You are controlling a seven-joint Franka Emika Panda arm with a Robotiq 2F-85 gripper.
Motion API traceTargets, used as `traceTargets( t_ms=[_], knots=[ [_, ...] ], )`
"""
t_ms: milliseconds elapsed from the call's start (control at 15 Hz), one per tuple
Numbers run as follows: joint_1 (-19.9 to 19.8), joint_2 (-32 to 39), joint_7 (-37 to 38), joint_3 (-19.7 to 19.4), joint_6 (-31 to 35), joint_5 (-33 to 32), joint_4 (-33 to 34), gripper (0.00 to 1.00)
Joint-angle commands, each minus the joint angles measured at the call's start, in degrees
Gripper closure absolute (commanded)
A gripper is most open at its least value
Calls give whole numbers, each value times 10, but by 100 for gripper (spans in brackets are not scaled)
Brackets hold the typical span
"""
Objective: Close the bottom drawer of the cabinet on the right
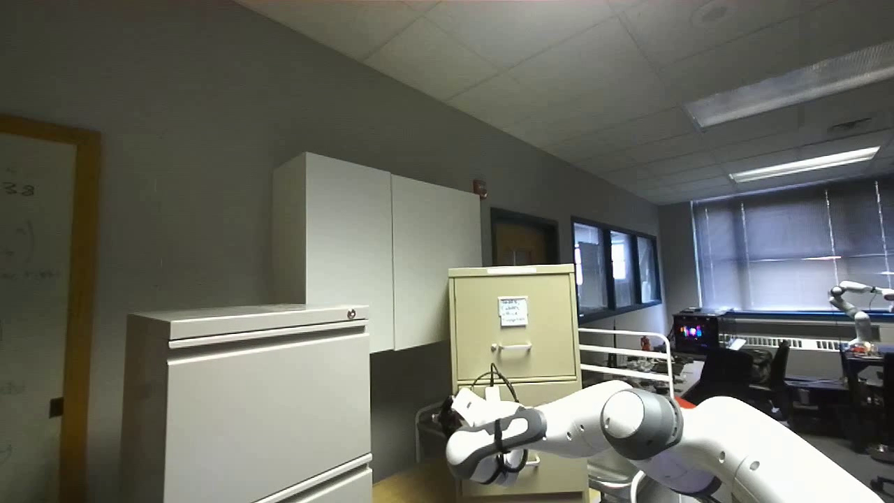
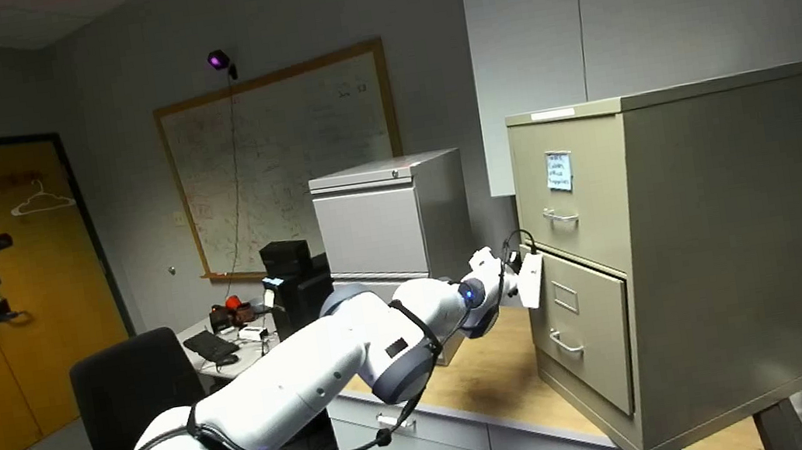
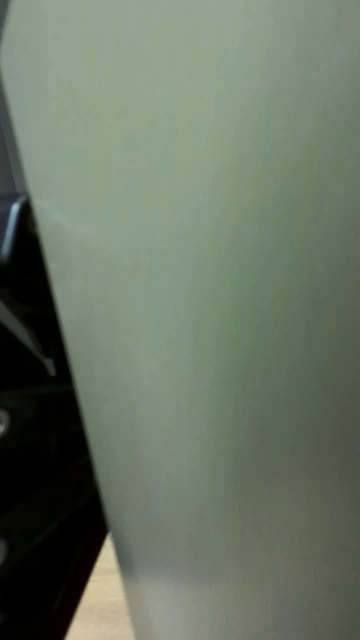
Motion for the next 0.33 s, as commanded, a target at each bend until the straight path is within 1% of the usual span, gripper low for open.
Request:
traceTargets(
  t_ms=[0,67,133,267],
  knots=[
    [-26,-115,39,-31,-45,93,-116,90],
    [-24,-114,39,-32,-51,93,-120,83],
    [-20,-114,34,-39,-52,101,-122,69],
    [-12,-111,31,-53,-50,113,-114,53]
  ],
)
